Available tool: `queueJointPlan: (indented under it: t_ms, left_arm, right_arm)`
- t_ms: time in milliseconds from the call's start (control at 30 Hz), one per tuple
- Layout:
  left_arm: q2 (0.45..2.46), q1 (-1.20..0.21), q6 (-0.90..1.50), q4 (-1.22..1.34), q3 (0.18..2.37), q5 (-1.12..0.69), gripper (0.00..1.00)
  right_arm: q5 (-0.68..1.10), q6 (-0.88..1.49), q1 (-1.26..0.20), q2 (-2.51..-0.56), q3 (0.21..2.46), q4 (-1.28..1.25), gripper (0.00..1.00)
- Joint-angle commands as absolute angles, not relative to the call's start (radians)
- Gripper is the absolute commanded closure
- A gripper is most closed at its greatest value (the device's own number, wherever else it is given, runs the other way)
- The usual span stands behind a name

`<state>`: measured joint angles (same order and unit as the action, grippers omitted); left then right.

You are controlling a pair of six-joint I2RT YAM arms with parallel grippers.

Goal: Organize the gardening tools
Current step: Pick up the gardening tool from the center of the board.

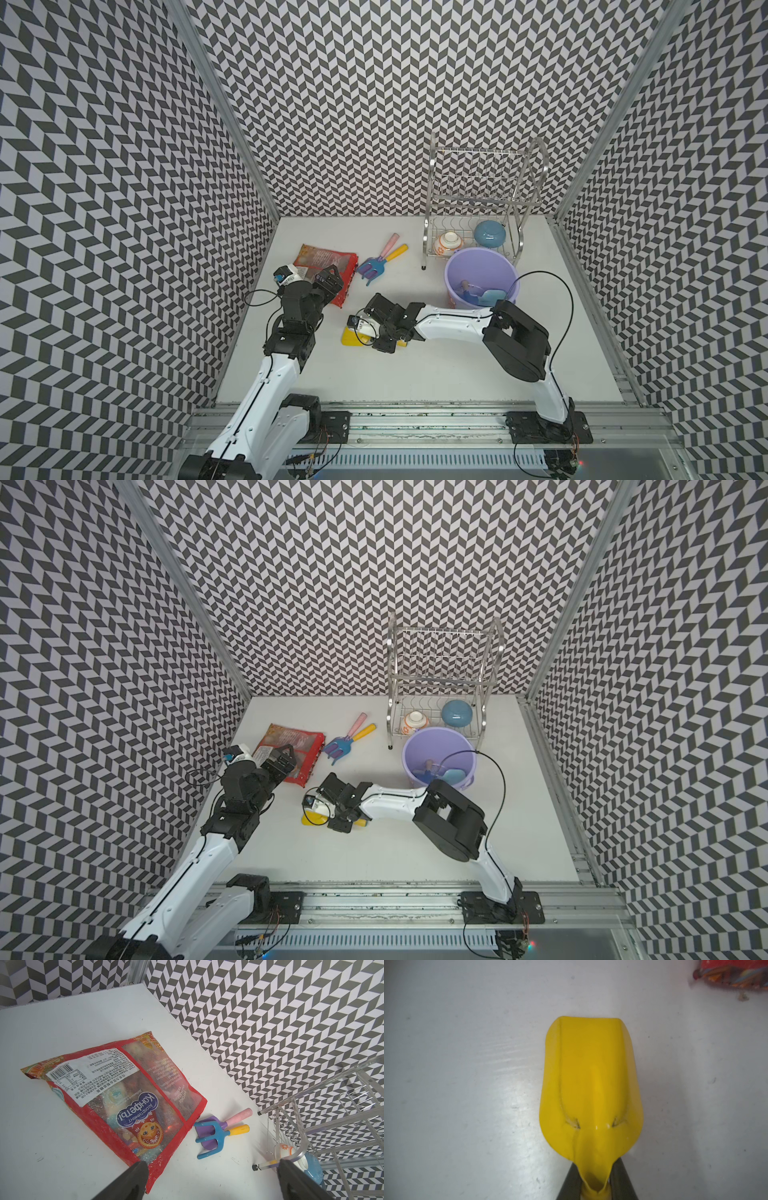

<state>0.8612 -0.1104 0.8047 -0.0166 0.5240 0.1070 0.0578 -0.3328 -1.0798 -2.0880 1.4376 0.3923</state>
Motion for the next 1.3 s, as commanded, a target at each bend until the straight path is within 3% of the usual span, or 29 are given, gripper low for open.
queueJointPlan:
  t_ms: [0,200,367,567,800,933,1267]
  left_arm:
    - [0.876,-0.103,0.785,-0.019,0.563,0.074,0.00]
    - [0.908,-0.102,0.758,0.018,0.594,-0.051,0.00]
    - [0.940,-0.103,0.740,0.064,0.644,-0.258,0.00]
    - [1.008,-0.111,0.740,0.099,0.721,-0.533,0.01]
    - [1.088,-0.199,0.728,0.157,0.772,-0.715,0.07]
    - [1.130,-0.278,0.719,0.197,0.808,-0.769,0.16]
    - [1.158,-0.362,0.723,0.259,0.847,-0.781,0.27]
  right_arm:
    - [-0.013,-0.262,-1.085,-1.961,1.381,0.298,1.00]
    - [-0.218,-0.154,-1.084,-1.758,1.204,0.115,1.00]
    - [-0.440,-0.100,-1.080,-1.646,1.090,-0.033,1.00]
    - [-0.576,-0.083,-1.076,-1.533,0.979,-0.210,1.00]
    - [-0.636,-0.075,-1.067,-1.415,0.876,-0.360,1.00]
    - [-0.650,-0.077,-1.065,-1.363,0.832,-0.405,1.00]
    - [-0.637,-0.069,-1.062,-1.315,0.787,-0.434,1.00]
